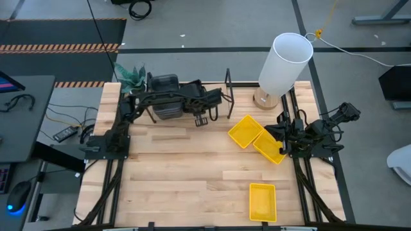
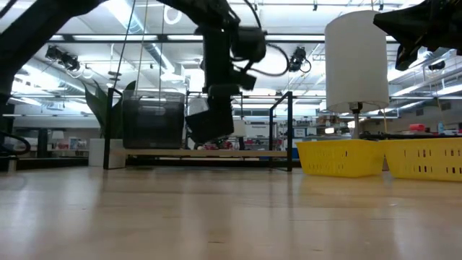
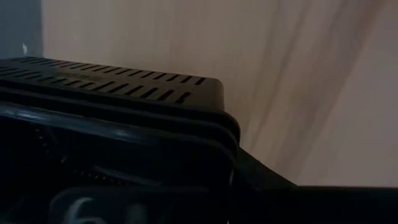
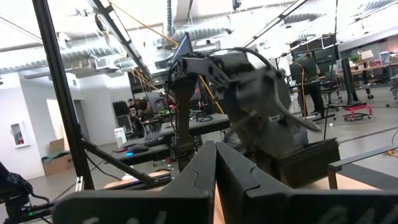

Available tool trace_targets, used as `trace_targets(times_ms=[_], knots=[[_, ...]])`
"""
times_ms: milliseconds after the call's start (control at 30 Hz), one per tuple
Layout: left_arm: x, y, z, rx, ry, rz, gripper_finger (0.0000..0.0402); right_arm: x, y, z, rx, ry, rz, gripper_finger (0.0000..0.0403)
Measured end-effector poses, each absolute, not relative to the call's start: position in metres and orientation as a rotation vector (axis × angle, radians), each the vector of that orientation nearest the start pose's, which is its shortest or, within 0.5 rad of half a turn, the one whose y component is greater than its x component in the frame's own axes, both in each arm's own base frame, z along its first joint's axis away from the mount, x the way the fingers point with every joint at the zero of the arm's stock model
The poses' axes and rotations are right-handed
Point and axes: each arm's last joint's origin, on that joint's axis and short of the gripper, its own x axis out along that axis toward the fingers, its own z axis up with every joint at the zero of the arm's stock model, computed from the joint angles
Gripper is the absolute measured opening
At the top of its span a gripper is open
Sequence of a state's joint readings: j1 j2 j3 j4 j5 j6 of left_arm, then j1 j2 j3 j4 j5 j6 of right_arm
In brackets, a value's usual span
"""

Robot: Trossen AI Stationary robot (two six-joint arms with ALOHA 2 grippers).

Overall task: Stack baskets on shelf by color
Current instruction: Put the black stacked baskets on the shelf

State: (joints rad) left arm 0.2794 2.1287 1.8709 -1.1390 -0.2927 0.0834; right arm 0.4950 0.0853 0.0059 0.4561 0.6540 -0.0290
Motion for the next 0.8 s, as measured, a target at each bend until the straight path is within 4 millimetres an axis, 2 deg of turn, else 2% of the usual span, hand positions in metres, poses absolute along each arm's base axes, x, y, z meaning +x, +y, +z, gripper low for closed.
trace_targets(times_ms=[100, 267, 800], knots=[[0.407, 0.132, 0.221, 0.066, 1.481, 0.419, 0.0016, 0.088, 0.027, 0.2, 0.176, -0.314, -0.161, 0.0016], [0.403, 0.134, 0.221, 0.064, 1.515, 0.416, 0.0016, 0.088, 0.027, 0.2, 0.176, -0.314, -0.161, 0.0016], [0.4, 0.122, 0.213, 0.008, 1.611, 0.31, 0.0035, 0.088, 0.027, 0.2, 0.176, -0.314, -0.161, 0.0016]])
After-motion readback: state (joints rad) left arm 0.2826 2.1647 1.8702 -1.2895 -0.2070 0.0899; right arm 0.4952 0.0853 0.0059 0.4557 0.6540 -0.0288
